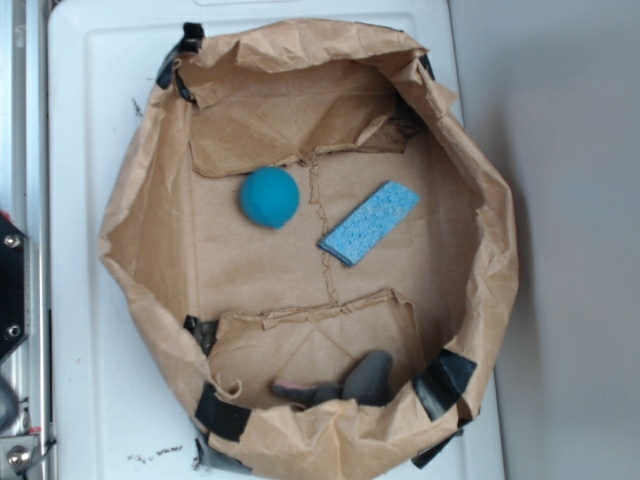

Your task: Grab the blue sponge.

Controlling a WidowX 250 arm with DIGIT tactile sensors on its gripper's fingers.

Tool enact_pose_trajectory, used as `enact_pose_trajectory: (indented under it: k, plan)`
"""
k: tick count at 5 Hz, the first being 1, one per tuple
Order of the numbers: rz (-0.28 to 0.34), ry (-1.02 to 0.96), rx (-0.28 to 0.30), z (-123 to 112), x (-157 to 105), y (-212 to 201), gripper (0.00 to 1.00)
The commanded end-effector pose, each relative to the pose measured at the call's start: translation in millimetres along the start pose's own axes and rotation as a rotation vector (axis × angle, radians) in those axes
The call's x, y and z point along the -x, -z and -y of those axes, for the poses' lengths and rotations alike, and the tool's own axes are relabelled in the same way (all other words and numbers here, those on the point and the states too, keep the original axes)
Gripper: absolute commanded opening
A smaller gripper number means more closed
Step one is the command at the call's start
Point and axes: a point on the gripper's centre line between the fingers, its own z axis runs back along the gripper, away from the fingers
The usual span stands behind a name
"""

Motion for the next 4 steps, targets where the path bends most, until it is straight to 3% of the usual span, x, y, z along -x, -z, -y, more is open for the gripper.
enact_pose_trajectory:
  k: [1,2,3,4]
  plan:
    - [0.000,0.000,0.000,0,0,0,1.00]
    - [0.008,-0.092,0.006,-48,-52,-1,1.00]
    - [0.061,-0.172,0.005,-81,-98,5,1.00]
    - [0.097,-0.202,-0.005,-37,-130,14,1.00]
